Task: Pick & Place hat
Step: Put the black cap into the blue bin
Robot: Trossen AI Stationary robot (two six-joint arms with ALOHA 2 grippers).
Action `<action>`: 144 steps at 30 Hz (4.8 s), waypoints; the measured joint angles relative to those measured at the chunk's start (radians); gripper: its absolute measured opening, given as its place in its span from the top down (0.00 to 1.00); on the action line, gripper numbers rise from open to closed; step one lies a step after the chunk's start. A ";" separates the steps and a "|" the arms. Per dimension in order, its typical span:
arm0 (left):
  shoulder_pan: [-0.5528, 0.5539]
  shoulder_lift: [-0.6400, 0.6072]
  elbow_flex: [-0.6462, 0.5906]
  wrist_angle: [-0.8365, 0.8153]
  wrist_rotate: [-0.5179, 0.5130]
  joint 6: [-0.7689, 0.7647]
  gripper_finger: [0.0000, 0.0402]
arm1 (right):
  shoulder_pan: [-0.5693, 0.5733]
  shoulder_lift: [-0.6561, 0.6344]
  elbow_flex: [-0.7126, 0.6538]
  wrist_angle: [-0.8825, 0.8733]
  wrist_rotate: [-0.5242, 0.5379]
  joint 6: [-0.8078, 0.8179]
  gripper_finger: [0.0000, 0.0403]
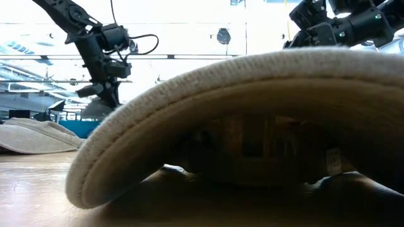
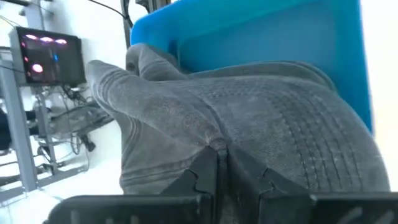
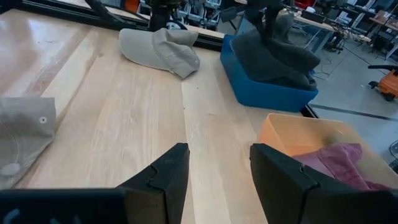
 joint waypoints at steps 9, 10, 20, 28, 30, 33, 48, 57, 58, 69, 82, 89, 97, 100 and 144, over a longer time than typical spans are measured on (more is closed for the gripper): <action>0.021 0.000 -0.055 0.109 0.012 -0.003 0.91 | -0.008 0.000 -0.047 0.076 0.002 0.000 0.62; 0.021 0.000 -0.055 0.110 0.012 -0.003 0.90 | -0.012 0.000 -0.057 0.102 0.002 0.000 0.62; -0.052 -0.048 -0.056 0.143 -0.167 0.016 0.67 | -0.043 0.000 -0.120 0.255 0.002 -0.003 0.62; -0.144 -0.151 -0.056 0.181 -0.216 -0.078 0.46 | -0.064 0.000 -0.120 0.255 0.002 -0.011 0.61; -0.177 -0.168 -0.056 0.182 -0.210 -0.274 0.44 | -0.068 0.000 -0.120 0.255 0.002 -0.013 0.62; -0.204 -0.169 -0.056 0.152 -0.210 -0.625 0.43 | -0.068 0.000 -0.120 0.247 0.002 -0.025 0.62; -0.160 -0.048 -0.055 -0.004 -0.445 -1.208 0.43 | -0.068 0.000 -0.120 0.304 0.003 -0.006 0.61; -0.036 0.151 -0.049 0.019 -0.309 -1.244 0.43 | -0.068 0.000 -0.120 0.307 0.002 0.005 0.62; -0.032 0.174 -0.049 0.018 -0.334 -1.236 0.43 | -0.068 0.000 -0.120 0.307 0.002 0.005 0.62; -0.038 0.166 -0.056 0.068 -0.495 -1.042 0.43 | -0.068 0.000 -0.120 0.279 0.002 0.011 0.62; -0.164 -0.078 -0.057 0.258 -0.380 -0.918 0.43 | -0.068 0.000 -0.120 0.269 0.001 0.019 0.62; -0.141 -0.022 -0.054 0.449 -0.422 -0.905 0.43 | -0.068 0.000 -0.120 0.305 0.001 0.019 0.62; -0.097 0.109 -0.055 0.422 -0.247 -0.830 0.43 | -0.068 0.000 -0.120 0.299 0.000 0.017 0.62; -0.098 0.113 -0.055 0.407 -0.278 -0.813 0.43 | -0.068 0.000 -0.120 0.292 0.000 0.001 0.62; -0.060 0.043 -0.054 0.159 -0.024 -0.679 0.97 | -0.068 0.000 -0.120 0.213 0.002 0.016 0.62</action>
